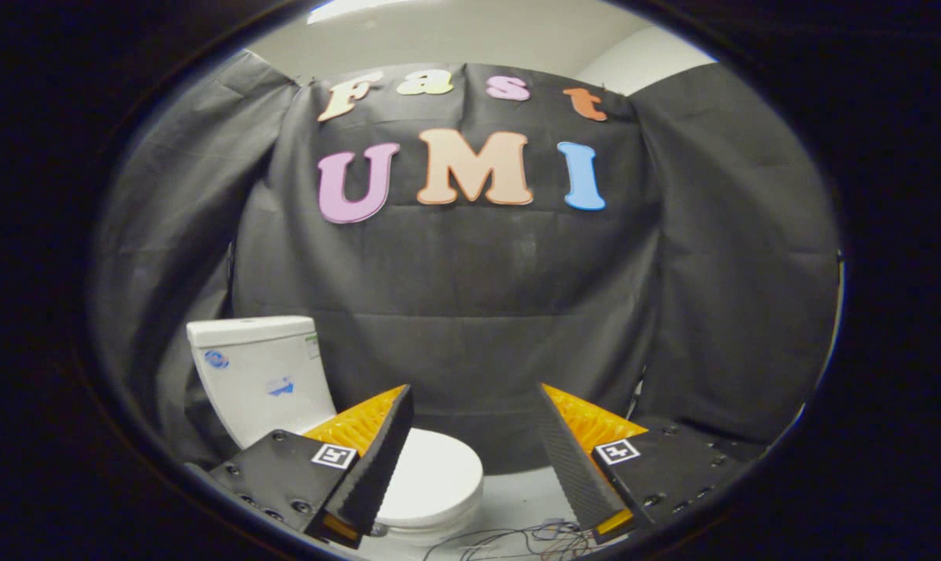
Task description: Open the toilet lid.
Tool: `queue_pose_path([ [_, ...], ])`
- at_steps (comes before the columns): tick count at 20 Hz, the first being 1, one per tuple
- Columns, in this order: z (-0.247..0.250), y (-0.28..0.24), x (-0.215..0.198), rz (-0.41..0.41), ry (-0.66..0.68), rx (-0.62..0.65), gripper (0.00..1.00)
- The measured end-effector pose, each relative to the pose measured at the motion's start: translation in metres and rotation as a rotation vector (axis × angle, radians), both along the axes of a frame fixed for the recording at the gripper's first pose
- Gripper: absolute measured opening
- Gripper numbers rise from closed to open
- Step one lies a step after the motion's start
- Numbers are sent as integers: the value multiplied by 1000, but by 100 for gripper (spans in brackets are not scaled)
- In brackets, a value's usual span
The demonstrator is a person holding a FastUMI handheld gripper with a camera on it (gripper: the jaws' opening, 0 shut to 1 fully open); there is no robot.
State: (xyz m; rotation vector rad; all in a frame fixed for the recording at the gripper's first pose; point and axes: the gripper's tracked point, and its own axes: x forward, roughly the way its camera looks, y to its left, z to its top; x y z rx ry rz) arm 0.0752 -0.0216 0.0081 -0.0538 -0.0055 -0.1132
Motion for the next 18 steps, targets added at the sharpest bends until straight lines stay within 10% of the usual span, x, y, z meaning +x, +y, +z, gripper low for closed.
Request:
queue_pose_path([
  [18, -17, 21, -57, 126, 51, 74, 95],
])
